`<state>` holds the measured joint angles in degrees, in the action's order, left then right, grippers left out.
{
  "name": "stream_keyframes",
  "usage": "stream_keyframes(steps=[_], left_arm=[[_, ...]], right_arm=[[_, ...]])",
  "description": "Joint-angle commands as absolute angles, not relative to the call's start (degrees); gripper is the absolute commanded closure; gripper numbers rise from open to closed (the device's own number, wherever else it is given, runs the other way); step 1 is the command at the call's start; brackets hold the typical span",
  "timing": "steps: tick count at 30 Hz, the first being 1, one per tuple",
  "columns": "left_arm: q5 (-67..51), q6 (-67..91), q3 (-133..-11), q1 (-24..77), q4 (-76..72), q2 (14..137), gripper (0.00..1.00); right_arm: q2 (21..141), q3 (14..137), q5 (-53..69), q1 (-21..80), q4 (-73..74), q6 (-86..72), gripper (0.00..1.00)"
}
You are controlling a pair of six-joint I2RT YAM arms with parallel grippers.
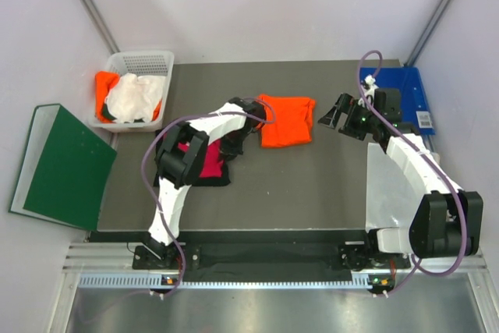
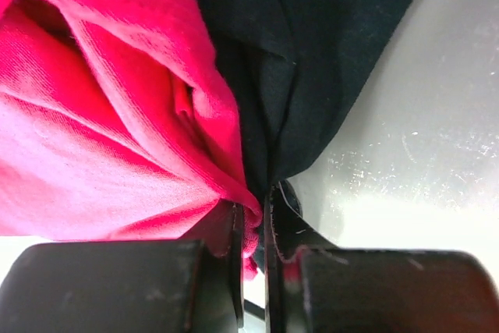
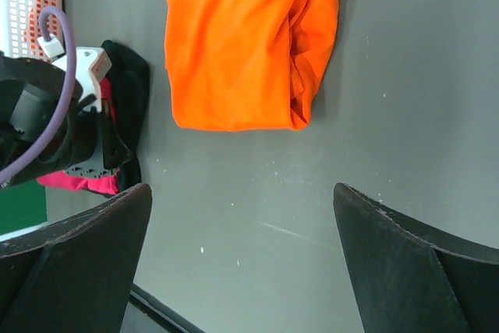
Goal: Fold and stack the t-shirts
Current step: Put the neatly folded tshirt into the corner of the board with the left arm
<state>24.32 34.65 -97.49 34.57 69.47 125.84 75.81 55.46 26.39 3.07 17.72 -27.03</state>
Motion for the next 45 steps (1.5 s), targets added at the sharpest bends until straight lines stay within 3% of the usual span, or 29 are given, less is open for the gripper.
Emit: stream_keyframes(steps=[1, 2, 3, 4, 10, 19, 23, 45], left_arm=[[13.1, 36.6, -98.3, 34.8, 61.6, 122.5, 0.76], [11.9, 36.3, -98.3, 35.0, 61.7, 121.5, 0.57], [11.5, 36.4, -98.8, 35.2, 62.0, 120.2, 0.18], [11.7, 36.5, -99.0, 35.5, 61.9, 116.7, 0.01], [2.1, 35.0, -95.4, 35.9, 43.3, 103.5, 0.01], [-13.1, 37.8, -115.0, 31.8, 41.7, 123.9, 0.01], [-12.4, 39.9, -120.2, 30.1, 42.2, 127.3, 0.01], [-14.3, 41.0, -114.9, 28.1, 37.7, 136.2, 0.01]], right_arm=[[73.7, 54.3, 26.2, 2.5, 17.1, -26.2, 0.0], [73.8, 54.1, 26.2, 2.4, 17.0, -26.2, 0.0], [74.2, 54.1, 26.2, 2.5, 16.9, -26.0, 0.0], [74.4, 54.1, 26.3, 2.4, 17.0, -25.9, 0.0], [75.8, 54.0, 25.1, 2.4, 16.7, -25.0, 0.0], [78.9, 54.7, 24.7, 2.2, 16.6, -24.4, 0.0], [78.3, 54.8, 24.4, 1.6, 17.4, -24.1, 0.0], [79.2, 54.2, 25.1, -1.9, 18.3, -23.0, 0.0]])
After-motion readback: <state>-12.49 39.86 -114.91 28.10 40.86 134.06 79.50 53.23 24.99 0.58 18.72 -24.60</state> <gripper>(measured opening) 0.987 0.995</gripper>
